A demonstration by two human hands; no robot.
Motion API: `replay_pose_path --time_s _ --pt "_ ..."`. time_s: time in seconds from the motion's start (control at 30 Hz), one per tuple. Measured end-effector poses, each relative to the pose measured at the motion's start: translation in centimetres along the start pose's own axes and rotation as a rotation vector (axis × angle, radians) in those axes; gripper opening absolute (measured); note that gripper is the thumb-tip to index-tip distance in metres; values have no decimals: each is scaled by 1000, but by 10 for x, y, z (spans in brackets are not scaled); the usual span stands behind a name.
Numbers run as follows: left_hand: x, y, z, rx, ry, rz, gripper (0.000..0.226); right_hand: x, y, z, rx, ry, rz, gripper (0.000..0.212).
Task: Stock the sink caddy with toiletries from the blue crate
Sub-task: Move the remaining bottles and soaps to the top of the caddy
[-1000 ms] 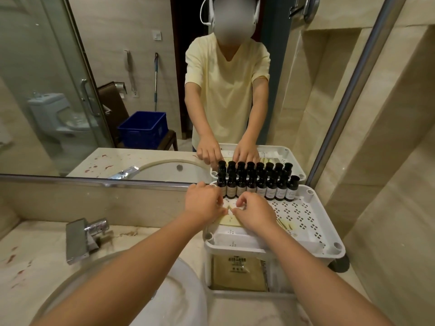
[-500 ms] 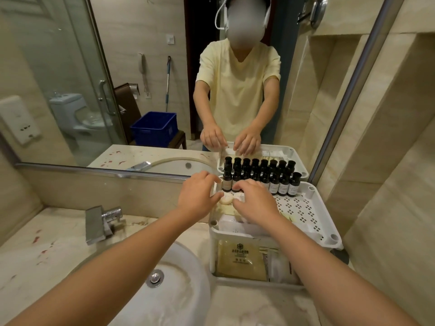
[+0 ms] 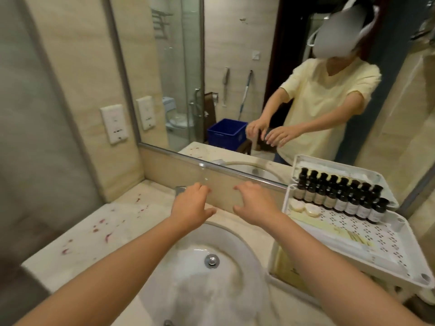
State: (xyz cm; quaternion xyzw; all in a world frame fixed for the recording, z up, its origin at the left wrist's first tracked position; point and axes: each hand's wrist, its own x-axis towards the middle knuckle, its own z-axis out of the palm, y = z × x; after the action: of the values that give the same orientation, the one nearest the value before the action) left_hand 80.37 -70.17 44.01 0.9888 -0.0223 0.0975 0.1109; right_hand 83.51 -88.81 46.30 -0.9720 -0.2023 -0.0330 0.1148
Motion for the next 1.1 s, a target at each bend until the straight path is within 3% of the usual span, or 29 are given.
replay_pose_path --time_s 0.37,0.83,1.1 --pt "-148 -151 -44 89 -35 -303 59 -13 -196 55 -58 -115 -298 58" --pt "-426 -326 -107 146 -18 -711 60 -131 -485 151 19 -210 -723 58" --pt "-561 -381 -131 146 32 -942 58 -202 -608 185 83 -272 -967 57"
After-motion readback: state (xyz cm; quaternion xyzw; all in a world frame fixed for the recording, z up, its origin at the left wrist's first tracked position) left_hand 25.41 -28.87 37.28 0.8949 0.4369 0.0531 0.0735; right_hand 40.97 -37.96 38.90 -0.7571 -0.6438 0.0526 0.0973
